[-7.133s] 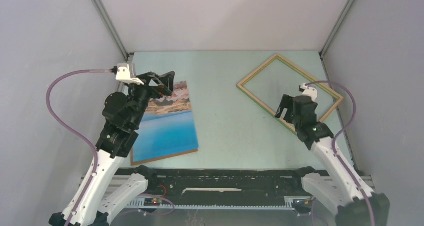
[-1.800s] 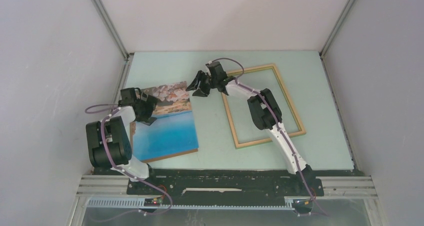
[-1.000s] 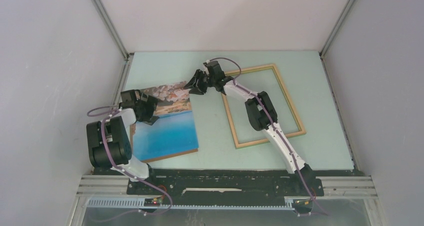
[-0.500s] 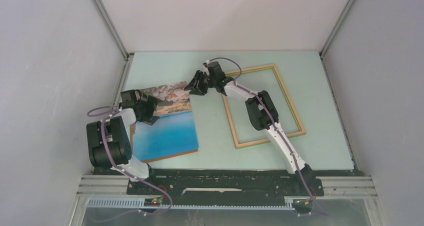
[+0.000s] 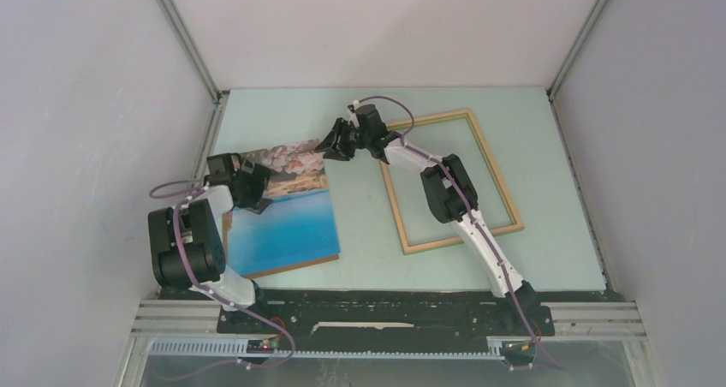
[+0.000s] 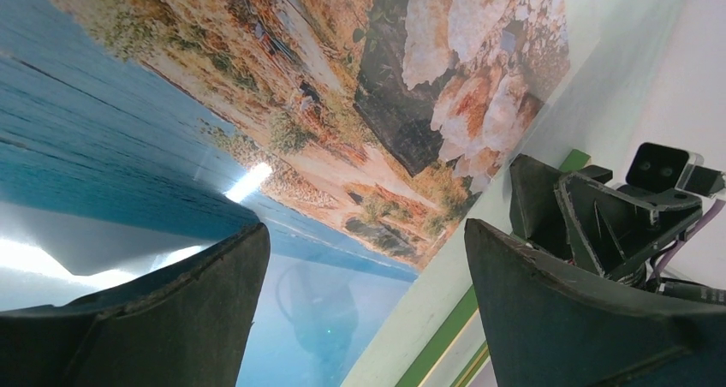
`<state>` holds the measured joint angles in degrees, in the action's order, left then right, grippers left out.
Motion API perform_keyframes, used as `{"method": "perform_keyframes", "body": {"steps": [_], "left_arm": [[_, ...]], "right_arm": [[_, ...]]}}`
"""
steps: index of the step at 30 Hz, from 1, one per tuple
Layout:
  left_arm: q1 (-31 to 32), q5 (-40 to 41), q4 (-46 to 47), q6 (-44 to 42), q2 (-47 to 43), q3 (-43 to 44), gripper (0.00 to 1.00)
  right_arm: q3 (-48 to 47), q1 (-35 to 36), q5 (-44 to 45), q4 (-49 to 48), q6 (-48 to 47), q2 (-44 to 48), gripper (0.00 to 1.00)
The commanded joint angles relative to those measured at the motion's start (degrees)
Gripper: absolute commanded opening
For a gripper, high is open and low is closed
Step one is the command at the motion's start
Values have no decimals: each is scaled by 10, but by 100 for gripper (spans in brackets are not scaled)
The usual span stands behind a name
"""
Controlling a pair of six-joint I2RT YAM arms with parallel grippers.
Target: Put the photo into the frame
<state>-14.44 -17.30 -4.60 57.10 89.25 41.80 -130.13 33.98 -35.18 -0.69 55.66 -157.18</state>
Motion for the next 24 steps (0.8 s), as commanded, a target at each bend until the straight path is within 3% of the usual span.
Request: {"method": "perform_keyframes", "body": {"steps": [1,5,13,17,24], "left_arm": [[-1,16,-49,-77,-14,35,95],[-2,62,-104,-145,-33,92,96],[-45,73,-105,-141,-15,111,95],[-79,121,-124,-181,-40,141,100],[-116,171,-165,-235,-2,183,100]], "right_arm": [[-5,-2,-7,-36,15,38,54],[-6,-2,-22,-54,29,32,54],[5,-5,-39,-84,52,29,54],[3,0,-27,-56,35,32,54],[47,1,-4,1,-4,64,53]]}}
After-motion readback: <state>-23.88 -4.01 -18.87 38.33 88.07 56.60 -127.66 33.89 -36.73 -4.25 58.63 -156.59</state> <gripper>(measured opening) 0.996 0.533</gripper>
